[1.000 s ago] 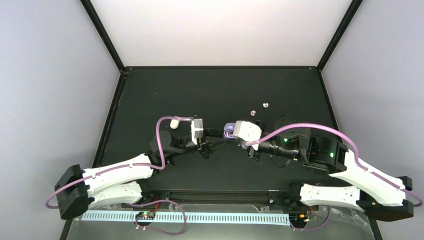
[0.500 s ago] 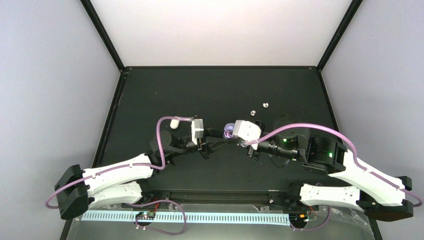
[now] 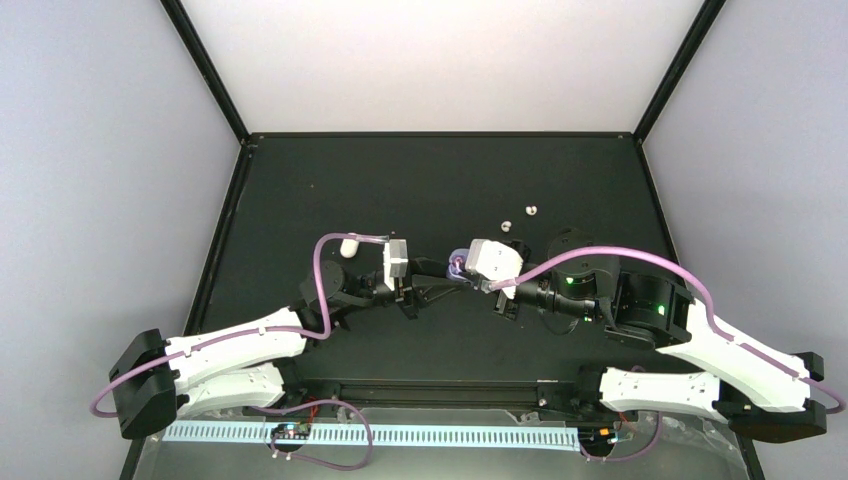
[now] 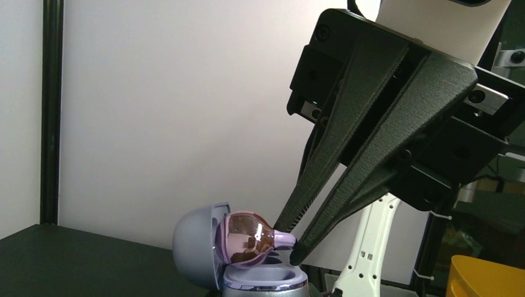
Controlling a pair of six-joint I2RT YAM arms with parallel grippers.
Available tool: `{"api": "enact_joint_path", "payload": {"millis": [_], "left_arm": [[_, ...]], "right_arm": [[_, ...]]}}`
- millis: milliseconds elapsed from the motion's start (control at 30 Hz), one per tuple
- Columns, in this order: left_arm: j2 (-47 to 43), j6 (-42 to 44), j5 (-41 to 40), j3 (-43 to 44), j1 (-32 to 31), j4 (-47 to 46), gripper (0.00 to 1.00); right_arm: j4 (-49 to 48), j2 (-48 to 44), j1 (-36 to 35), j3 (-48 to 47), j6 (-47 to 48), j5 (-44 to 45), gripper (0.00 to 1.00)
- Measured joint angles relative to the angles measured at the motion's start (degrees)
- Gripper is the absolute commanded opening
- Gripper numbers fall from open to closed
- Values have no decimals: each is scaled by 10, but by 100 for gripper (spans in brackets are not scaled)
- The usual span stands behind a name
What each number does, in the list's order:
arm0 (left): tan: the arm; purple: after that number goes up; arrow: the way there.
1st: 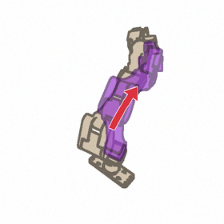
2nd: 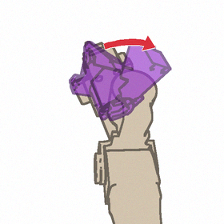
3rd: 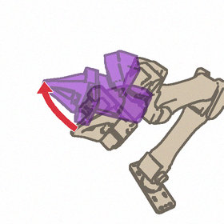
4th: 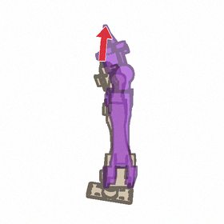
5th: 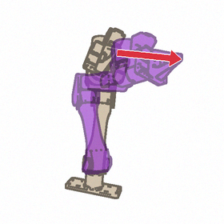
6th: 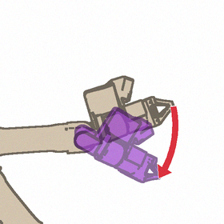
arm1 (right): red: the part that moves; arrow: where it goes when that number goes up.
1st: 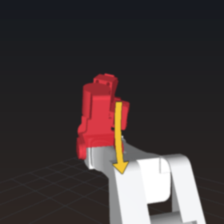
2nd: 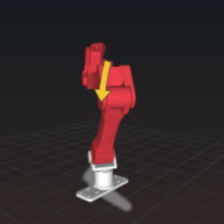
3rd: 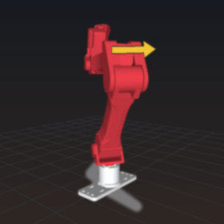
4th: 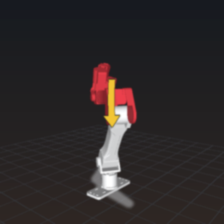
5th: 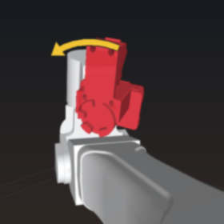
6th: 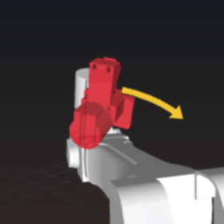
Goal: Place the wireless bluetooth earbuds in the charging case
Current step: Pick up the earbud from the charging case, then place the earbud in the charging case.
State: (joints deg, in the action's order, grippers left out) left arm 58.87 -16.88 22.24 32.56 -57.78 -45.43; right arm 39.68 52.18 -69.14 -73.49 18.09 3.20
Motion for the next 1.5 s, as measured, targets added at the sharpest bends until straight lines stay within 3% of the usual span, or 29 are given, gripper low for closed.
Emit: {"api": "enact_joint_path", "payload": {"millis": [433, 700, 833, 1200, 1500], "left_arm": [[0, 3, 5, 0, 0, 2, 2], [0, 16, 5, 0, 0, 15, 2], [-9, 33, 6, -2, 0, 14, 1], [-55, 124, 83, -22, 0, 5, 2], [-56, 140, 140, -22, 0, 25, 1]], "right_arm": [[-1, 0, 0, -3, -7, -1, 1], [17, 2, 0, -64, -50, -40, 1], [34, 9, 12, -111, -81, -93, 1], [58, 38, 96, -180, -185, -360, 1], [113, 54, 97, -159, -186, -394, 1]]}}
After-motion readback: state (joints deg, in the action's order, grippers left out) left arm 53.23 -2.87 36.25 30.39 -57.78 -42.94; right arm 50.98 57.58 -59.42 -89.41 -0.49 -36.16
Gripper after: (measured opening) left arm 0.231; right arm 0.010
